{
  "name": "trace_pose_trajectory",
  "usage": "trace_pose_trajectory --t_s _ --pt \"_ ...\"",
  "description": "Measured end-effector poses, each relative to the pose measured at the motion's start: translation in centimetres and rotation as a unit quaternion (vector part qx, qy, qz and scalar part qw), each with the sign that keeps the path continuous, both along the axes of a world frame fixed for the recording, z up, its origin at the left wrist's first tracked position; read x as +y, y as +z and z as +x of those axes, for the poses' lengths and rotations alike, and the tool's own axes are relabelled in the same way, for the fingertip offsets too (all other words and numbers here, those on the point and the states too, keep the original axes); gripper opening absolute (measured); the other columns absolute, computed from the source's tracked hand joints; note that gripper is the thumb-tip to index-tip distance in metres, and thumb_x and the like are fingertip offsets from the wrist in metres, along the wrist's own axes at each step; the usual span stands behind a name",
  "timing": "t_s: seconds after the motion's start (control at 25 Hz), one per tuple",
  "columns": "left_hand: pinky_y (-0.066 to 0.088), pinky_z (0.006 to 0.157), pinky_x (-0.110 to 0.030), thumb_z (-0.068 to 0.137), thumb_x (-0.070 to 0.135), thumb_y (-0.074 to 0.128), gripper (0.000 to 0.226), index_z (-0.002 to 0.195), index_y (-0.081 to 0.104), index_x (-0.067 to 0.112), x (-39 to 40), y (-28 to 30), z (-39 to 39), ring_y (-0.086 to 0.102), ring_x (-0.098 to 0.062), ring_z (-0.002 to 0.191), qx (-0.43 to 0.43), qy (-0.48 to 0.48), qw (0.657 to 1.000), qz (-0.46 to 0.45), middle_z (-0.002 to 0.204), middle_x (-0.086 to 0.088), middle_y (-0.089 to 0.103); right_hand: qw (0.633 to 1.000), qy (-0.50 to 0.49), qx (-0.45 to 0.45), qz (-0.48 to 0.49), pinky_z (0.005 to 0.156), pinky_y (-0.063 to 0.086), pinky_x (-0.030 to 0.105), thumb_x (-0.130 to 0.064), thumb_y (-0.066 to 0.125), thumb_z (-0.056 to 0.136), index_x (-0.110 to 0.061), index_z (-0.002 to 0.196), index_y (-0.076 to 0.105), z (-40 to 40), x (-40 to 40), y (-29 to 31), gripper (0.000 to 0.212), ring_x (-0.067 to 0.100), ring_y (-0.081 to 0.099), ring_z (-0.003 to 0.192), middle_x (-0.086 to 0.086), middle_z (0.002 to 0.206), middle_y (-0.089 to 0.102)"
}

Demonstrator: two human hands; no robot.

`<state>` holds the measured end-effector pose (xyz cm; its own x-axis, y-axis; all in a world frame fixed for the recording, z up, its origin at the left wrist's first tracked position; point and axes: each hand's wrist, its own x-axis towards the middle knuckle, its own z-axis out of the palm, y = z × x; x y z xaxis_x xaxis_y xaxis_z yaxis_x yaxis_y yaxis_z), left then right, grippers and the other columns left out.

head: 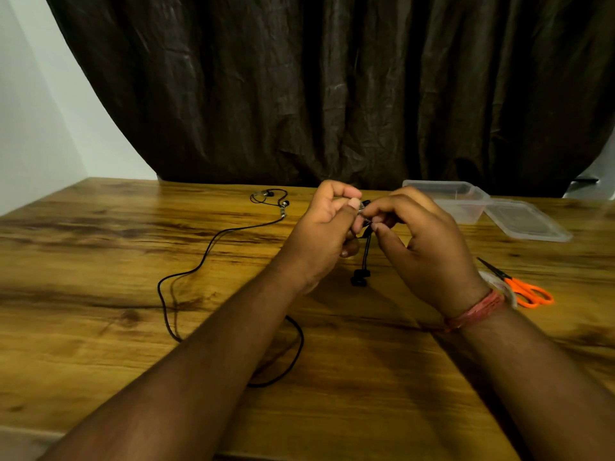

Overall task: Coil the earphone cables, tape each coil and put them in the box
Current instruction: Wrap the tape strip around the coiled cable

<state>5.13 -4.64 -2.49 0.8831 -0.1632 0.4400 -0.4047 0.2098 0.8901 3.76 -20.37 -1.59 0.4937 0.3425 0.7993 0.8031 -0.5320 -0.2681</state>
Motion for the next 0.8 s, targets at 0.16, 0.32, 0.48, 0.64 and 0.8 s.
trace_pose_trajectory --t_s 0.16,0.32,0.48,0.64,0.8 --pt "0.032 0.043 -0.019 0.103 0.013 0.039 0.010 0.103 0.046 0.020 0.0 0.0 0.0 0.038 0.000 0.050 -0.024 0.007 1.000 0.013 0.063 0.011 0.051 1.000 -0.001 0.008 0.012 0.078 0.049 0.030 0.000 0.068 0.084 -0.014 0.092 0.068 0.1 0.0 -0.2 0.017 0.011 0.056 0.090 -0.002 0.097 0.056" --pt "0.033 0.044 -0.019 0.104 0.010 0.037 0.012 0.104 0.045 0.019 0.1 0.0 -0.2 0.041 0.001 0.049 -0.042 0.012 0.999 0.030 0.066 0.006 0.050 0.989 0.044 0.123 0.074 0.102 0.045 0.039 -0.003 0.068 0.085 -0.015 0.089 0.069 0.4 0.0 -0.5 0.013 0.008 0.054 0.119 -0.005 0.123 0.057" --pt "0.036 0.045 -0.019 0.104 0.010 0.037 0.012 0.104 0.047 0.018 0.2 0.2 -0.6 0.043 0.001 0.050 -0.036 -0.008 0.999 0.039 0.067 0.006 0.052 0.963 0.127 0.209 0.111 0.093 0.052 0.048 -0.003 0.065 0.088 -0.016 0.090 0.067 0.8 -0.8 -0.3 0.013 0.015 0.064 0.104 -0.004 0.104 0.067" --pt "0.039 0.046 -0.020 0.104 0.014 0.038 0.014 0.100 0.051 0.015 0.0 0.0 -0.8 0.040 -0.001 0.052 0.000 -0.028 0.998 0.051 0.068 0.008 0.052 0.963 0.132 0.217 0.095 0.084 0.051 0.056 -0.007 0.065 0.086 -0.015 0.090 0.067 1.1 -1.6 -0.3 0.009 0.025 0.065 0.095 0.007 0.096 0.067" --pt "0.042 0.046 -0.023 0.098 0.019 0.051 0.005 0.096 0.055 0.019 0.0 -0.1 -0.9 0.046 -0.001 0.057 0.038 -0.020 0.997 0.070 0.072 0.010 0.056 0.978 0.092 0.180 0.049 0.082 0.052 0.050 -0.006 0.066 0.084 -0.016 0.089 0.068 1.3 -1.9 -0.2 0.011 0.020 0.062 0.092 0.003 0.093 0.063"
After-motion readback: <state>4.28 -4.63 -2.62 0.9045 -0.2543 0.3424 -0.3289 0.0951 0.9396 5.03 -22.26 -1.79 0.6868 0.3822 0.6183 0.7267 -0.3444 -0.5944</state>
